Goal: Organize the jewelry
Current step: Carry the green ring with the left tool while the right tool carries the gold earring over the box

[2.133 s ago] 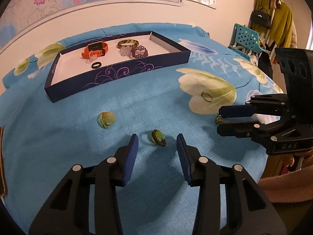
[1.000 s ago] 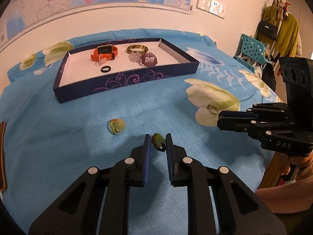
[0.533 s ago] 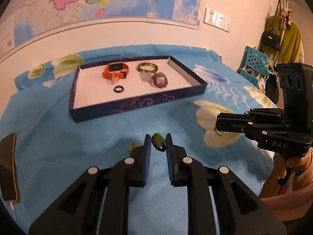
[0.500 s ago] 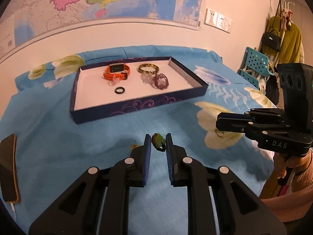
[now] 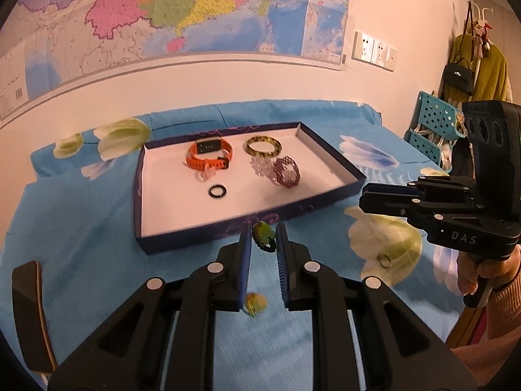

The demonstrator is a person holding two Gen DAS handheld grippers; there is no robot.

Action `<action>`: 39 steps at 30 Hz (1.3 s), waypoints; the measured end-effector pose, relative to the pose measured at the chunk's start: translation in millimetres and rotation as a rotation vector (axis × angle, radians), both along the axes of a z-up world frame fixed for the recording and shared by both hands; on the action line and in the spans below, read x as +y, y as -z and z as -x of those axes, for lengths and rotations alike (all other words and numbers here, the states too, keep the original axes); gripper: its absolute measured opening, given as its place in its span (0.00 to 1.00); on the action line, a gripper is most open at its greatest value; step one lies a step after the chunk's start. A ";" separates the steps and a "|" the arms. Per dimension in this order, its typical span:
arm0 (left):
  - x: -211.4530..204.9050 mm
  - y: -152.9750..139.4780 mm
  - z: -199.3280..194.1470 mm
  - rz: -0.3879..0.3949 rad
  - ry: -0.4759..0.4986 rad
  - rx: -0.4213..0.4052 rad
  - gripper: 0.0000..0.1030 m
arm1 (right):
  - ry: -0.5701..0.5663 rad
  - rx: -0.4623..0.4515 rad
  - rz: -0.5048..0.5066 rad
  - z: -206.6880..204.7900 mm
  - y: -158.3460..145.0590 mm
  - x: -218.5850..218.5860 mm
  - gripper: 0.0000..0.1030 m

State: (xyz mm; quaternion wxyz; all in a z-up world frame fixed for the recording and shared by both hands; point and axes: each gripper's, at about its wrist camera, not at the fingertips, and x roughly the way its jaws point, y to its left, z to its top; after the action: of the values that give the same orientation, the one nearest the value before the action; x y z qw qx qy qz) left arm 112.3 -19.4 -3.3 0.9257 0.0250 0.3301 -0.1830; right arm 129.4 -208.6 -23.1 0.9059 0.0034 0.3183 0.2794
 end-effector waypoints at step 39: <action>8.6 9.8 -100.1 -0.009 -0.103 0.054 0.15 | 0.062 0.034 0.020 -92.6 -1.0 8.9 0.10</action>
State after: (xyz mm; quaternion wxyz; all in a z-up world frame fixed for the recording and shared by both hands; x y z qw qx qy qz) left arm 212.4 -10.8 -13.1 0.9245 0.0071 0.3567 -0.1341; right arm 221.9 -199.7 -22.1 0.9085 0.0092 0.3363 0.2479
